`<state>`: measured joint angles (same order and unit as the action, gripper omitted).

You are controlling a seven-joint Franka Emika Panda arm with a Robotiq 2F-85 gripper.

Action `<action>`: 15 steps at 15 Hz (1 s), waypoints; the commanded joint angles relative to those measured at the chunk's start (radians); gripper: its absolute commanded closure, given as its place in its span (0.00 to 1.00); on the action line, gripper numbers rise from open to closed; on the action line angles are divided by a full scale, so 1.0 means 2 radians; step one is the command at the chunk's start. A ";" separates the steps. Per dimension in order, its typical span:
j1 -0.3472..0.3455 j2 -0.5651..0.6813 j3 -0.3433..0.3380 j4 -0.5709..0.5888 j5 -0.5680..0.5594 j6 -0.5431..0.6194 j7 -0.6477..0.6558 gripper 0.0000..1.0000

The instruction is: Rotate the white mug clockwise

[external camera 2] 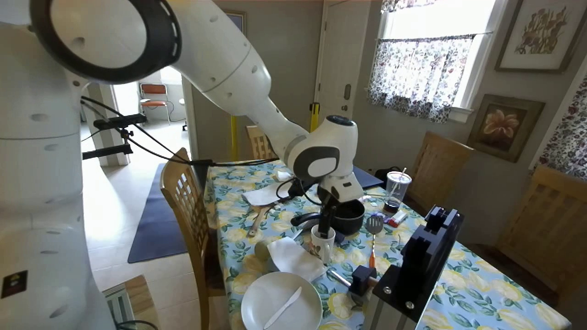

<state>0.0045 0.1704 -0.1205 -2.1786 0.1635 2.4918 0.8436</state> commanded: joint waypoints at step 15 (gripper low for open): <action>-0.028 -0.186 0.035 0.057 -0.064 -0.401 -0.262 0.00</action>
